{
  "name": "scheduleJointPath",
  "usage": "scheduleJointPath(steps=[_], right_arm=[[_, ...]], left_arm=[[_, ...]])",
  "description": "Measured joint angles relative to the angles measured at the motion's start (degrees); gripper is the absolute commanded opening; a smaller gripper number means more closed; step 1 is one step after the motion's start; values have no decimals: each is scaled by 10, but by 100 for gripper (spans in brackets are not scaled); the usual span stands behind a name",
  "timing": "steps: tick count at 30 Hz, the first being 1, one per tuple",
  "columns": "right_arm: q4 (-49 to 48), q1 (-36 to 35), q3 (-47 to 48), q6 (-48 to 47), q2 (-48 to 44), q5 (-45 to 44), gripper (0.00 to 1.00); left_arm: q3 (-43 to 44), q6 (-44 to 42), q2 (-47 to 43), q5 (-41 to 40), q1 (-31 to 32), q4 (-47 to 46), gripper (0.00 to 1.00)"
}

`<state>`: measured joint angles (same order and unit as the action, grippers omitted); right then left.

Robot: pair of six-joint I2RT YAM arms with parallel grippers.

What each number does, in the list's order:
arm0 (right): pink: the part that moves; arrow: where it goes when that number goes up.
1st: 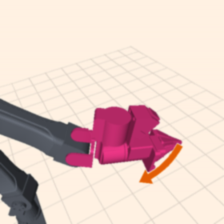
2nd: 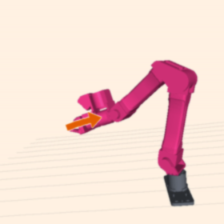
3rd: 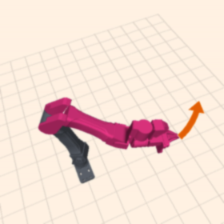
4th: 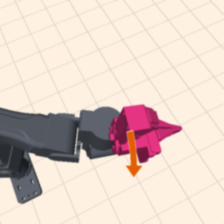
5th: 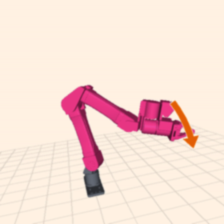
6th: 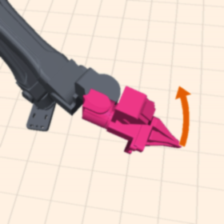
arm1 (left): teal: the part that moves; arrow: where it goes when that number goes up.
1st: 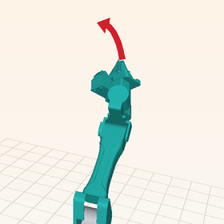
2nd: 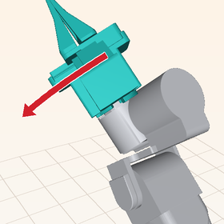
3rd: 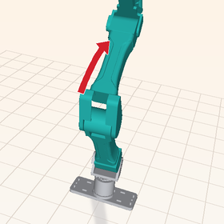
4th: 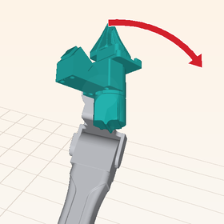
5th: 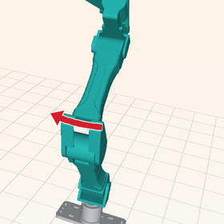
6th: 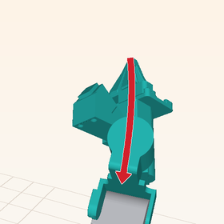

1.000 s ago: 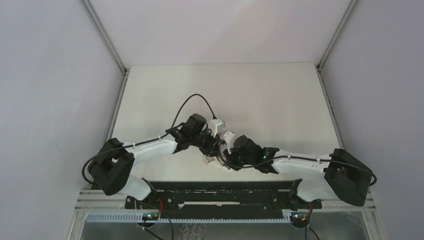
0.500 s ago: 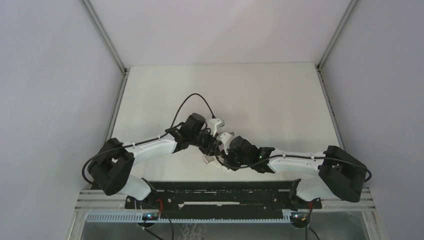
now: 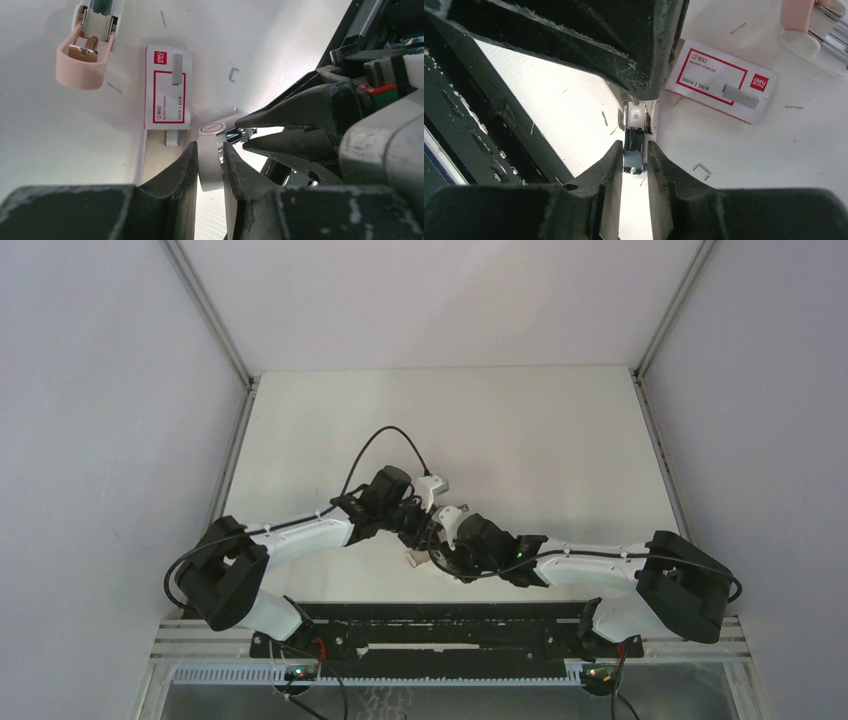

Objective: Load the staples into the stapler

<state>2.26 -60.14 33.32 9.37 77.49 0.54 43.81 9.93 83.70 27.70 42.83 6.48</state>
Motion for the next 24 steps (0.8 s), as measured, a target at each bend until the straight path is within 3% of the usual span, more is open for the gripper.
scheduleJointPath(steps=[9,13,20,24], right_arm=[[11,0,0,3,-14,-1,38],[12,0,0,6,-32,0,39],[22,14,0,23,-67,0,39],[28,40,0,38,-122,2,42]], left_arm=[[0,0,0,2,0,-3,28],[0,0,0,2,0,-4,32],[-12,9,-23,-3,0,-15,62],[-19,29,-87,-30,-5,-19,72]])
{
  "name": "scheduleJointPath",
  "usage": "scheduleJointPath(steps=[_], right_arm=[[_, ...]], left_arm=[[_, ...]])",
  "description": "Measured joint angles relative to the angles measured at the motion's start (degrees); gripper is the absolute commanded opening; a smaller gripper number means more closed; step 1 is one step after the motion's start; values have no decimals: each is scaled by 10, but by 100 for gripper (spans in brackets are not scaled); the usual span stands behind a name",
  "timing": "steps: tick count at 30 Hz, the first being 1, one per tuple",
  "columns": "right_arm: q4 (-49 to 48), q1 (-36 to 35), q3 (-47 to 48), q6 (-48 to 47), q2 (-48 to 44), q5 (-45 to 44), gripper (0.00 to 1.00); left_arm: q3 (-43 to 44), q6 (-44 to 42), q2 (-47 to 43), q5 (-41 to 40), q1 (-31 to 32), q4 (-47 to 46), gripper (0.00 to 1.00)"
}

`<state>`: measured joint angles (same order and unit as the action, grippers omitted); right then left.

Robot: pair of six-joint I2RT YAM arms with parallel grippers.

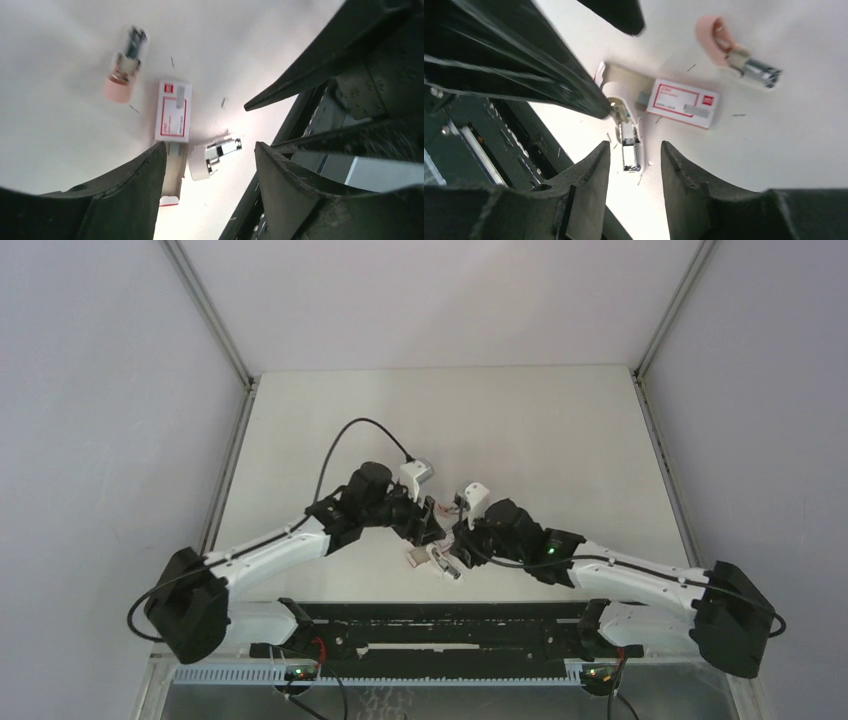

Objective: Load the staples into the stapler

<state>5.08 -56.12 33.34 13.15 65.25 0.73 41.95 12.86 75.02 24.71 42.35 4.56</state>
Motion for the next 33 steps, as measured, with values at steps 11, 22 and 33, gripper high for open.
scheduleJointPath(steps=[11,22,33], right_arm=[[10,130,-2,57,-55,-2,43],[-6,157,-13,128,26,-3,40],[-25,157,-15,157,68,4,39]], left_arm=[[-11,129,-98,-127,-37,-35,75],[-106,242,-64,-164,-37,-71,50],[-157,169,-62,-168,0,-107,28]])
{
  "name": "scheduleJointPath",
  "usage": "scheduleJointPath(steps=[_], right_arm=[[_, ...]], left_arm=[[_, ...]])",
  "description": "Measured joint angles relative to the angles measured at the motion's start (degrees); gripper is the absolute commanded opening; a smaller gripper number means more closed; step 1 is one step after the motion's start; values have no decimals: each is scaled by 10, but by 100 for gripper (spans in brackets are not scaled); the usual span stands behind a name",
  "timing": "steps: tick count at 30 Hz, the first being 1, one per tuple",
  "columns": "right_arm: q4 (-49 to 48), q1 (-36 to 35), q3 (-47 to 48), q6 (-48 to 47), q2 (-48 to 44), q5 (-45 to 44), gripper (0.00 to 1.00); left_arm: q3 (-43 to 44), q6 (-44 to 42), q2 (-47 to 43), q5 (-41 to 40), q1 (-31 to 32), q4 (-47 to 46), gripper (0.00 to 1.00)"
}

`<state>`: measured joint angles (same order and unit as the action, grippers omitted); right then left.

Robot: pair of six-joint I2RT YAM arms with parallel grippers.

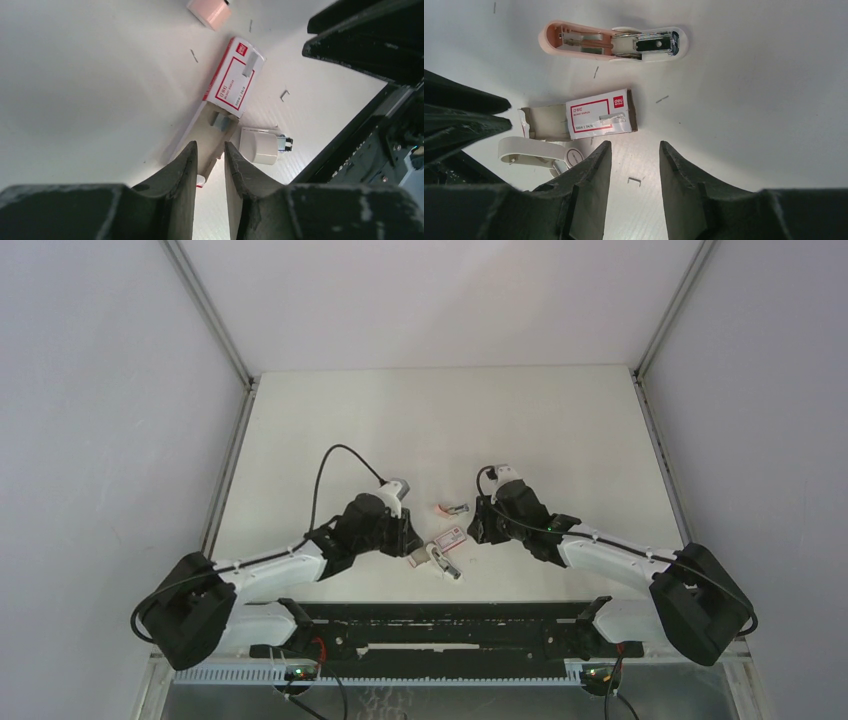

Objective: Load the staples into the stapler

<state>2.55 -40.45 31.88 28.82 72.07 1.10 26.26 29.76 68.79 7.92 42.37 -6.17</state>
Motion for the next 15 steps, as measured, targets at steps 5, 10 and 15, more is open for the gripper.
scheduleJointPath(steps=[5,10,15], right_arm=[[-2,3,0,9,0,3,39],[-2,3,0,12,0,3,38],[-2,3,0,15,0,3,38]], left_arm=[[1,-31,45,13,14,-28,23],[1,-50,93,28,15,-54,23],[1,-64,107,44,24,-83,23]])
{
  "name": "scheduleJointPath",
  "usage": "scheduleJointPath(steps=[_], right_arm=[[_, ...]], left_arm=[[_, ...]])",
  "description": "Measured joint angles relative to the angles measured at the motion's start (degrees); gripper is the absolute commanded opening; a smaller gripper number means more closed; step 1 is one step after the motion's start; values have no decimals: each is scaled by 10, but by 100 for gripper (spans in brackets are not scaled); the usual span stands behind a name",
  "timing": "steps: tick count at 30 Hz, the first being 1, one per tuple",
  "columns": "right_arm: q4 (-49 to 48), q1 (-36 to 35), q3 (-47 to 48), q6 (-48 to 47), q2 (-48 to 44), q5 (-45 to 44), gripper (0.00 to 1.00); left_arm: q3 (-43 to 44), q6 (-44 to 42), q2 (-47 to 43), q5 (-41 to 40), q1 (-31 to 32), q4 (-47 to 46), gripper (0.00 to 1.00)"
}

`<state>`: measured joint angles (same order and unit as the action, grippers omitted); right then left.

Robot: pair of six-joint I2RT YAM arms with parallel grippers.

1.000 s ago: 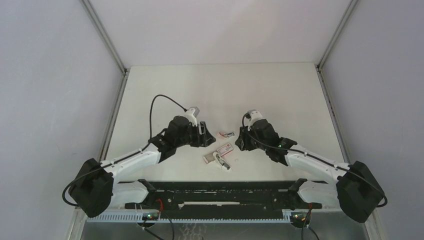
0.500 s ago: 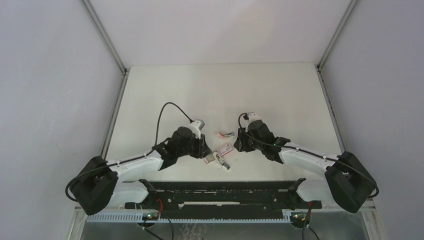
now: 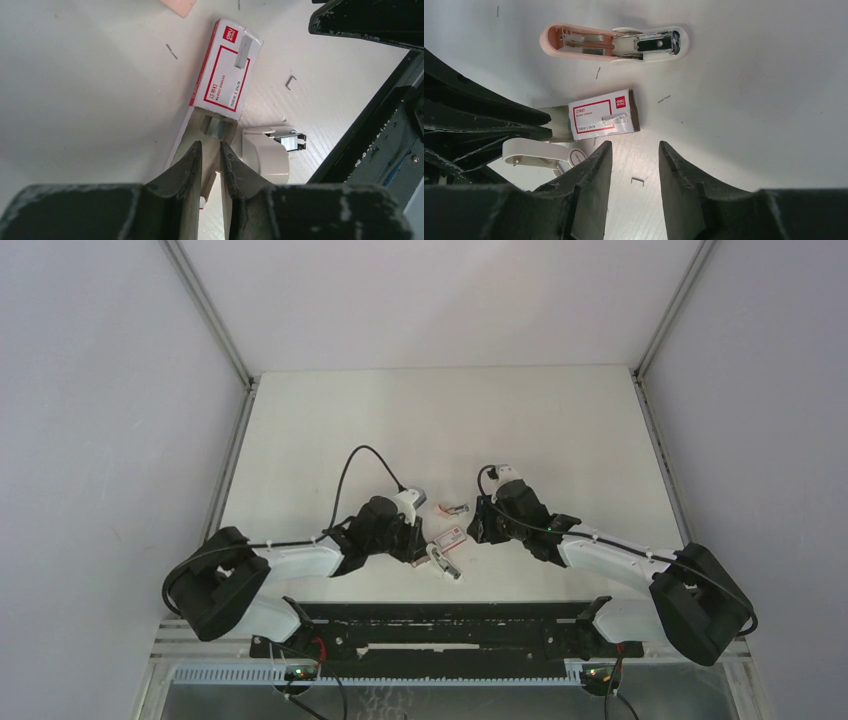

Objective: Load the staples into the stapler

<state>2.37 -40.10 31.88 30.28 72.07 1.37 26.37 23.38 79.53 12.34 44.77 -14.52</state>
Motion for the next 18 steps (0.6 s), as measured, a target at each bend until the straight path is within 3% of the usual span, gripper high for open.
scheduleJointPath(steps=[18], right_arm=[[0,4,-11,7,-2,2,38]], left_arm=[[3,-33,56,10,2,-63,35]])
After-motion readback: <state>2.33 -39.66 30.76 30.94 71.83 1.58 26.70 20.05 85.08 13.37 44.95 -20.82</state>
